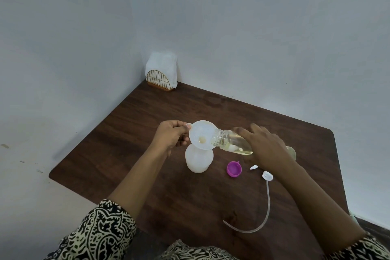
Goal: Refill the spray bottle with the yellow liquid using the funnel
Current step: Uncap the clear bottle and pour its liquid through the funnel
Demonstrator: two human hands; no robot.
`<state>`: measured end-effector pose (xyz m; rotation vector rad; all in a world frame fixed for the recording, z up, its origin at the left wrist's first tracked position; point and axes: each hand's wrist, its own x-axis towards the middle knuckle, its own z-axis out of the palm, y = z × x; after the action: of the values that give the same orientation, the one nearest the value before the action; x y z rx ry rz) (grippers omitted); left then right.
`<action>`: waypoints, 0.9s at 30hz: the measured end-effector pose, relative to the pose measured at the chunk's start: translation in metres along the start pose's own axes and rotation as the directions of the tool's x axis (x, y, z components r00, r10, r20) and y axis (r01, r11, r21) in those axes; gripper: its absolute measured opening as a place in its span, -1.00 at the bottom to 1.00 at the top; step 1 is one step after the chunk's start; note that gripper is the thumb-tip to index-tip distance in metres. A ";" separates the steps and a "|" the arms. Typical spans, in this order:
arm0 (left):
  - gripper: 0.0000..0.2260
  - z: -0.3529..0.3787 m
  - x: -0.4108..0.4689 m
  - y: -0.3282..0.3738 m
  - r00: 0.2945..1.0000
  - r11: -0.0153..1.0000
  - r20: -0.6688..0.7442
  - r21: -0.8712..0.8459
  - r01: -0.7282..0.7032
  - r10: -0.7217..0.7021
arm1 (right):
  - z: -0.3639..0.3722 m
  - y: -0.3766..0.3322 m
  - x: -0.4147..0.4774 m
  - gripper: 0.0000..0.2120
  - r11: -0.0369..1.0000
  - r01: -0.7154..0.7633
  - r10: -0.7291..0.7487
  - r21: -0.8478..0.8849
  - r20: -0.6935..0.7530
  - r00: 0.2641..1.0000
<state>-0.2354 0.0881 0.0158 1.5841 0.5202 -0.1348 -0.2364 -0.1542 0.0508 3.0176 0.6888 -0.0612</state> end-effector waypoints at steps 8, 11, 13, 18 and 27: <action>-0.94 -0.001 0.001 -0.001 1.000 1.000 0.005 0.000 -0.001 0.001 | -0.001 0.000 -0.001 -0.33 1.000 0.005 -0.005 0.003 0.003 1.000; -0.93 -0.001 0.001 -0.001 1.000 1.000 0.009 -0.008 -0.001 0.001 | -0.002 0.000 -0.001 -0.32 1.000 0.004 -0.004 0.000 0.010 1.000; -0.93 -0.001 0.001 -0.001 1.000 1.000 0.011 -0.008 -0.001 0.002 | -0.002 0.000 -0.001 -0.32 1.000 0.005 -0.005 -0.001 0.011 1.000; -0.94 -0.002 0.001 -0.001 1.000 1.000 0.011 -0.011 -0.005 0.005 | -0.002 -0.001 0.000 -0.31 1.000 0.006 -0.005 -0.010 0.018 1.000; -0.92 -0.002 0.001 -0.003 1.000 1.000 0.009 -0.024 -0.007 0.007 | -0.004 -0.002 -0.001 -0.31 1.000 0.003 -0.002 -0.016 0.027 1.000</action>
<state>-0.2362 0.0901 0.0132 1.5609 0.5073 -0.1294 -0.2383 -0.1526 0.0549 2.9948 0.6877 -0.0955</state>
